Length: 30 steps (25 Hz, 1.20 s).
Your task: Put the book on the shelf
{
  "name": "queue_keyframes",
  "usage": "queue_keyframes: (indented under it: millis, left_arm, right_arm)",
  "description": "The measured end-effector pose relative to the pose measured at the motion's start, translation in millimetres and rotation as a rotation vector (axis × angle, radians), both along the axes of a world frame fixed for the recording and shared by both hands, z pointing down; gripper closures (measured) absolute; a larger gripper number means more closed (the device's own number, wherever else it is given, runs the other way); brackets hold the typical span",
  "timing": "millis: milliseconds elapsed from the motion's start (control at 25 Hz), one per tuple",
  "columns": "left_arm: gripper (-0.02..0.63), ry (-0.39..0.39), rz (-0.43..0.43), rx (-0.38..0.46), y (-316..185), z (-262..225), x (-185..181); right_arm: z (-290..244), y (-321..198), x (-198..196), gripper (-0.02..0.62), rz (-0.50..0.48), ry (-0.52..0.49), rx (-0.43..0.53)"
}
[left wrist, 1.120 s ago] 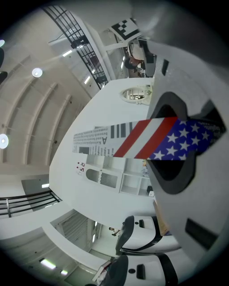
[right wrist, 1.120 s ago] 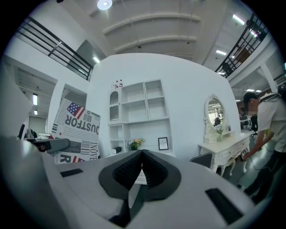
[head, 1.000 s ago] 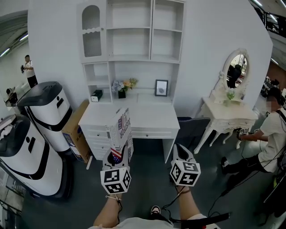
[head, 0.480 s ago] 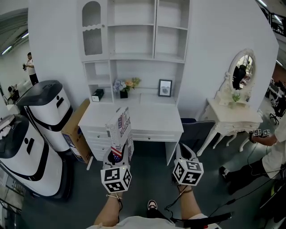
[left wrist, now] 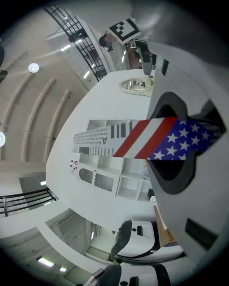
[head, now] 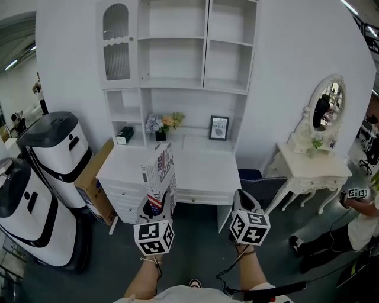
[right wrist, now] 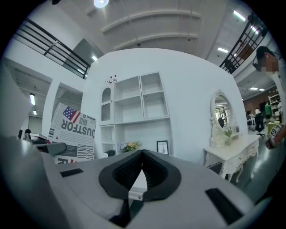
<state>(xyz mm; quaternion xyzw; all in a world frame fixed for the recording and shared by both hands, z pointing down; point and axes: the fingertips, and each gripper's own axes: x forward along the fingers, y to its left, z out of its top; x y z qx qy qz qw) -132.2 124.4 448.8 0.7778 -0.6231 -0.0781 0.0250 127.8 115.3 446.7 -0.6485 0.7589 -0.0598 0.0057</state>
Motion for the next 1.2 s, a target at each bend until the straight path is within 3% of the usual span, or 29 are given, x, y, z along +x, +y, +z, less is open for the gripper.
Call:
queue_keyframes:
  millis: [560,1200]
  left_arm:
    - [0.448,-0.009,-0.042,-0.007,-101,-13,42]
    - [0.448,-0.041,-0.092,-0.034,-153,5,41]
  right_arm:
    - [-8,-112,41,0.574,-0.047,-0.003,-0.013]
    - [20,-181,34,0.574,-0.105,-0.016,-0.056]
